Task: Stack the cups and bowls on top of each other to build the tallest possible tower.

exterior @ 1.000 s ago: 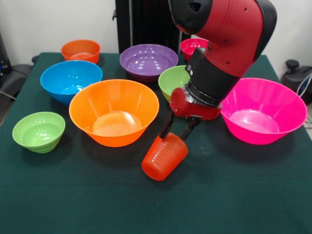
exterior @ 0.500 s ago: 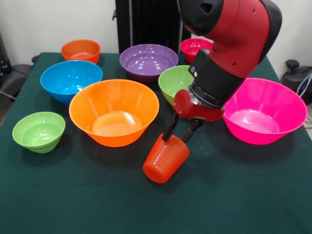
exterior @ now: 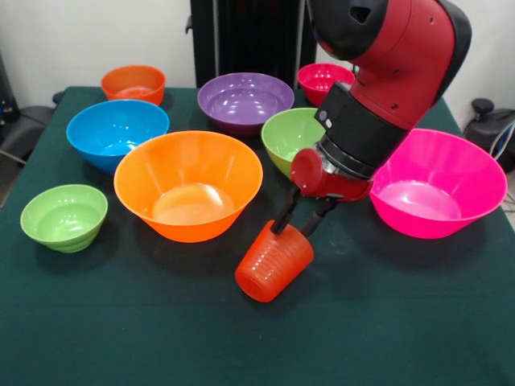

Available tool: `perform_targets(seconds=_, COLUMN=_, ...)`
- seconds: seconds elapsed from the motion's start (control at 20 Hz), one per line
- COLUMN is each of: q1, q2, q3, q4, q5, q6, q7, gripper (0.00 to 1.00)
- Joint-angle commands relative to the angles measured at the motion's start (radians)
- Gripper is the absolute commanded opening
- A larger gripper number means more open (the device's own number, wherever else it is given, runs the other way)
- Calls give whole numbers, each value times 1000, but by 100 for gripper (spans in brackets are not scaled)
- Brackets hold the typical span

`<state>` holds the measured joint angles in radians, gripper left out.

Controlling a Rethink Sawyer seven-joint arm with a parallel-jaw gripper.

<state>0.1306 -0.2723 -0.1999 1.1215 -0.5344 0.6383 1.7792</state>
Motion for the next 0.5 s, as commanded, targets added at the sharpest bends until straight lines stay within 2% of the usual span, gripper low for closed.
perform_targets(seconds=0.05, q1=10, q2=24, q3=58, q4=-55, q5=-87, q6=-39, q7=-81, gripper=100)
perform_targets(seconds=0.25, q1=13, q2=32, q3=51, q4=-66, q5=-117, q6=-79, q7=-58, gripper=100)
perform_targets(seconds=0.5, q1=1, q2=27, q3=59, q4=-70, q5=-130, q6=-78, q7=-75, gripper=100)
